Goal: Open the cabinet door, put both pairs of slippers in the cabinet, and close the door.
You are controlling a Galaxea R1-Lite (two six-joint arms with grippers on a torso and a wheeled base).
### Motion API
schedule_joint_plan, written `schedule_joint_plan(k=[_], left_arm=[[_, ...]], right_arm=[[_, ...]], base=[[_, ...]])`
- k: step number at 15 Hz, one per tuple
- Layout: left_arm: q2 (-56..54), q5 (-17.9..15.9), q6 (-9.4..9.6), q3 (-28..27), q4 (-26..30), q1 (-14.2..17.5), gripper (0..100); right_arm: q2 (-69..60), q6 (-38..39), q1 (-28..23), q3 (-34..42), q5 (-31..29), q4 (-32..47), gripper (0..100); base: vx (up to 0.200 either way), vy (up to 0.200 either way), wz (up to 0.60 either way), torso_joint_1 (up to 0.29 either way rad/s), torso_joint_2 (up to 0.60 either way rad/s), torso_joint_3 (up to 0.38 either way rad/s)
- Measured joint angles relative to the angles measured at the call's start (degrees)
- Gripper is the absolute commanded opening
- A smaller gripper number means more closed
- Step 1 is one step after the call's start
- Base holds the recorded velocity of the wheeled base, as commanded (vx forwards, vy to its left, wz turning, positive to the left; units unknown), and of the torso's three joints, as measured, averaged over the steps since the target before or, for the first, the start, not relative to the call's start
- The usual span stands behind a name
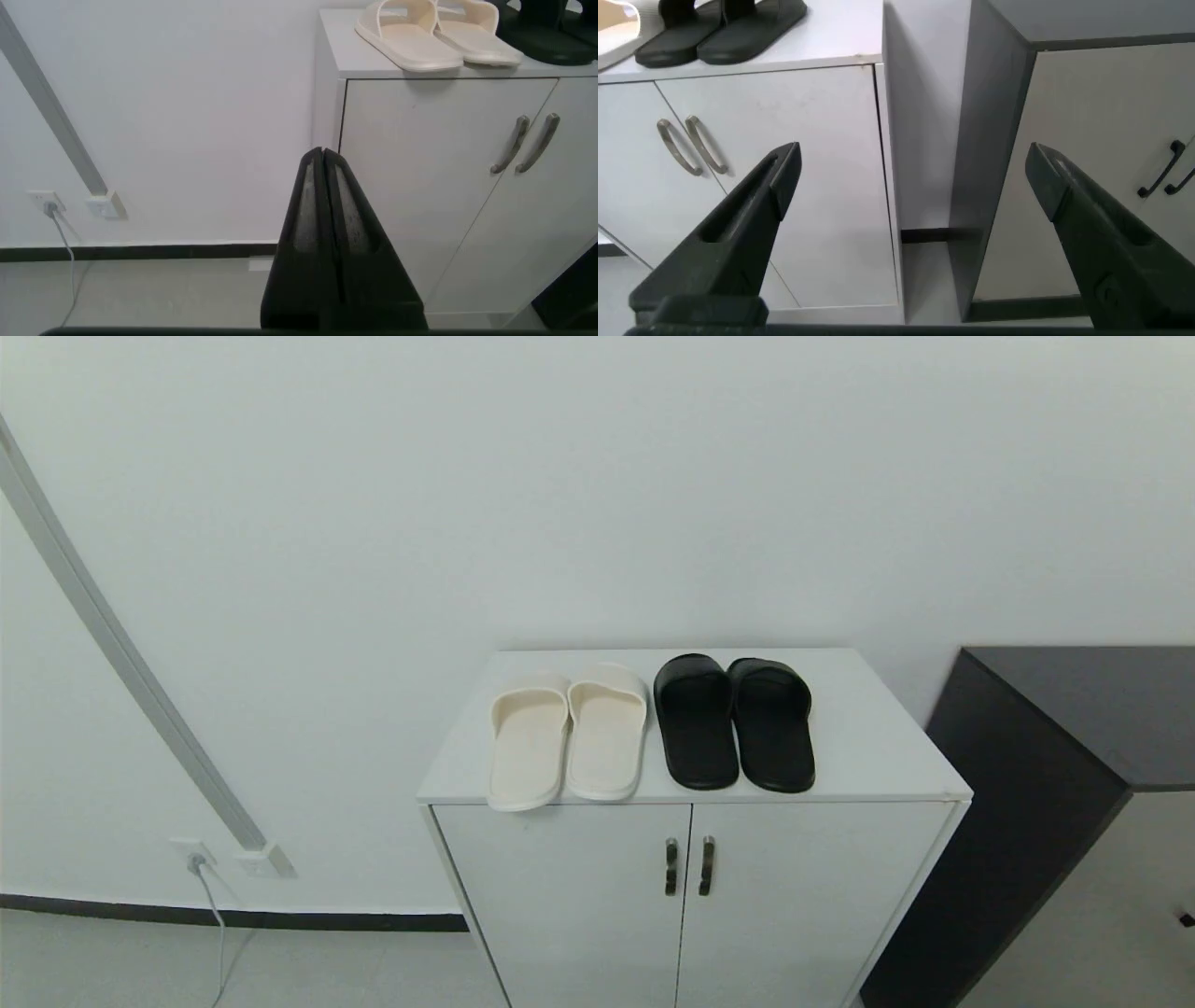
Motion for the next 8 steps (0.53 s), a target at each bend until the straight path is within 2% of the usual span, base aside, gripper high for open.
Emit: schedule_joint_plan(k=[2, 8], left_arm=[[0.0, 0.2, -0.15, 0.0, 0.0, 0.0, 0], [0.0, 0.1, 0.02, 0.0, 0.0, 0.0, 0]], right_arm=[[0.0, -0.3, 0.0, 0.0, 0.1, 0.0, 100], [0.0, -0.9, 0.0, 0.0, 0.4, -0.1, 100]], base=[[0.2, 0.0, 0.0, -0.005, 0.0, 0.0], [0.0, 0.0, 0.0, 0.0, 0.0, 0.0]])
